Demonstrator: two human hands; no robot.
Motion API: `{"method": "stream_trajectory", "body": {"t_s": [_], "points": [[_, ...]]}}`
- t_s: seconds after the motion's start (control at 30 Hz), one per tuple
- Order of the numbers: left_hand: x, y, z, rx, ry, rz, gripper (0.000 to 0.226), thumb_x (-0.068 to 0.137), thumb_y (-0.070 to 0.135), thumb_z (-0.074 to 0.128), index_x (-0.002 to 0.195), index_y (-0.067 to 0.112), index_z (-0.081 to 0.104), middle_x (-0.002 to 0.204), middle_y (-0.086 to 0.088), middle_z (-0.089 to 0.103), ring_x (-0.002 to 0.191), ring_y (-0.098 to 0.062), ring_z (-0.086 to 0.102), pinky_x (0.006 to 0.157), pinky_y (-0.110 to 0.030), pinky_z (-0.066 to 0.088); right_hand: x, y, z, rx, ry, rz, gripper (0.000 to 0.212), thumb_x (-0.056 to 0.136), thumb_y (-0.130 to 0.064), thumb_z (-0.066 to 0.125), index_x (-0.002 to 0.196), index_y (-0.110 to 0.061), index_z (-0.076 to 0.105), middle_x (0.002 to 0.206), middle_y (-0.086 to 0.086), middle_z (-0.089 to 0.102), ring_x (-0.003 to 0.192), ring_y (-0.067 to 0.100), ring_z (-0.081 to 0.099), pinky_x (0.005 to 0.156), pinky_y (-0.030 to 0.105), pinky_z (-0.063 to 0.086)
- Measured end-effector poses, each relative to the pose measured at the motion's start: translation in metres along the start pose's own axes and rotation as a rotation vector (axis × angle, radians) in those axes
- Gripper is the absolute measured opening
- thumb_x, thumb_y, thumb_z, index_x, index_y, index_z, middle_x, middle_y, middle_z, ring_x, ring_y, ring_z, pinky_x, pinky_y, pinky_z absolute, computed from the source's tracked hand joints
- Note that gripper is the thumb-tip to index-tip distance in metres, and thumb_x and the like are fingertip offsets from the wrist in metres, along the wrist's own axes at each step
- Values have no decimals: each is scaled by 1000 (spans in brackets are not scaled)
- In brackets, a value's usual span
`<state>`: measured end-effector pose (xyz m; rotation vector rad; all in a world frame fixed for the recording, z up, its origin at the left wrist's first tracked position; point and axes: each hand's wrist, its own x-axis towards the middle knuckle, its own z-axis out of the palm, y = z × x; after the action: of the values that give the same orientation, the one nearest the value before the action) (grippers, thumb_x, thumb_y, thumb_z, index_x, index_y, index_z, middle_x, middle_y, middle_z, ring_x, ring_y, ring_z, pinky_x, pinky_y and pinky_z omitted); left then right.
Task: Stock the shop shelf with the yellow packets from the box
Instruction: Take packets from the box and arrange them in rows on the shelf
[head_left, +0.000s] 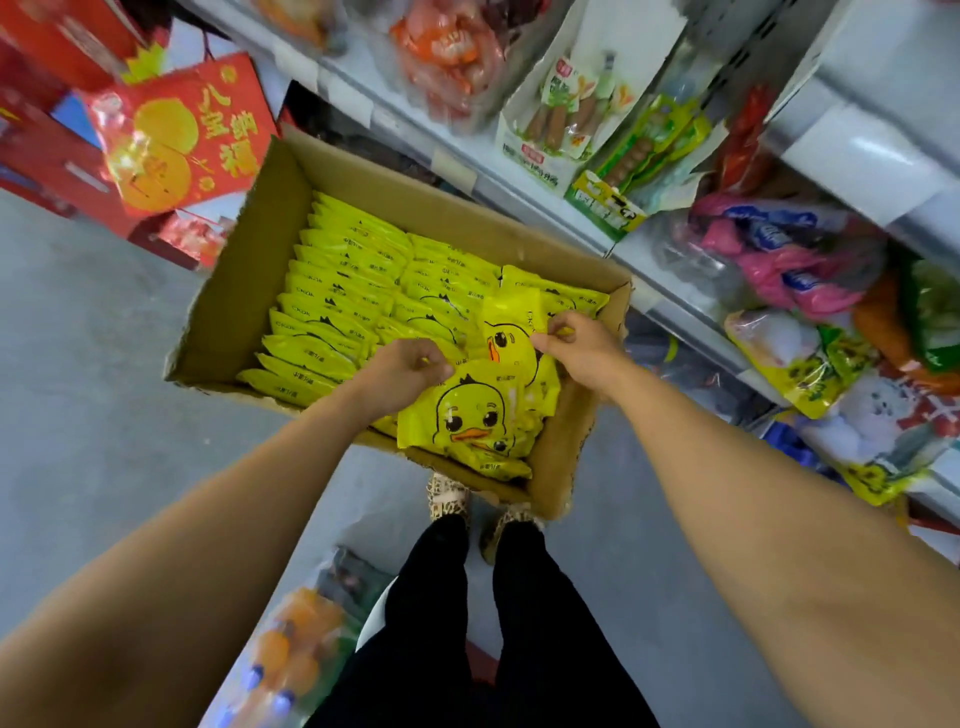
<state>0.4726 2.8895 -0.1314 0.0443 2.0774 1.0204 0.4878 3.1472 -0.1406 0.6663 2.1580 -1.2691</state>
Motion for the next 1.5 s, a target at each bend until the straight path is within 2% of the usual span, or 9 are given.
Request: {"method": "stream_trajectory", "body": {"t_s": [0.17,0.33,0.4,0.53,0.73,0.87,1.03,1.13,1.5], "points": [[-30,44,-31,-146,-71,4,25,86,48,67,78,24,67,99,-9,68,92,-19,54,76,-31,38,-31,-32,-36,254,31,11,16,89,-24,73,102,-22,64,104,8,72,95,25,69,90,46,56],[-56,103,-49,-152,-138,-55,60,56,79,72,98,36,69,105,8,58,97,-16,44,72,-30,32,-74,-75,-72,456,25,-39,13,95,-21,64,106,-13,67,95,4,73,80,17,69,64,29,56],[-61,125,-50,-158,-169,-68,84,65,71,72,132,24,55,127,9,47,116,-15,39,86,-36,30,-88,-86,-85,528,51,-64,14,95,-21,64,106,-13,68,95,4,73,80,16,69,66,31,57],[-78,171,-46,-54,-294,7,85,73,52,74,143,16,44,148,5,40,143,-21,27,108,-42,25,-115,-101,-108,538,113,-148,15,96,-27,63,109,-19,66,96,-1,74,78,10,70,64,26,57],[-86,213,-38,140,-454,139,86,57,55,88,133,37,53,149,16,41,145,-11,24,117,-51,16,-155,-108,-156,528,224,-292,18,100,-38,54,105,-26,66,108,0,74,92,21,71,85,44,58],[-110,265,-16,219,-437,199,92,61,43,89,140,16,48,146,10,45,138,-13,36,120,-43,19,-190,-106,-197,552,275,-354,26,95,-43,62,97,-19,70,93,2,77,83,23,74,81,45,59],[-129,328,36,326,-441,230,80,64,42,87,132,12,56,138,-1,56,128,-22,51,109,-41,40,-246,-91,-263,520,318,-471,19,89,-37,70,86,-18,73,80,0,77,68,13,72,74,37,60],[-146,369,77,316,-505,263,33,82,15,73,114,13,66,118,-12,69,108,-31,66,85,-41,57,-281,-72,-312,467,449,-544,25,87,-45,71,88,-20,75,85,-2,77,78,13,73,77,32,59],[-186,505,198,389,-402,457,39,84,6,71,121,15,63,115,-8,71,99,-24,69,80,-40,57,-395,17,-458,621,660,-609,22,90,-37,70,86,-15,73,82,3,77,78,21,74,81,45,60]]}}
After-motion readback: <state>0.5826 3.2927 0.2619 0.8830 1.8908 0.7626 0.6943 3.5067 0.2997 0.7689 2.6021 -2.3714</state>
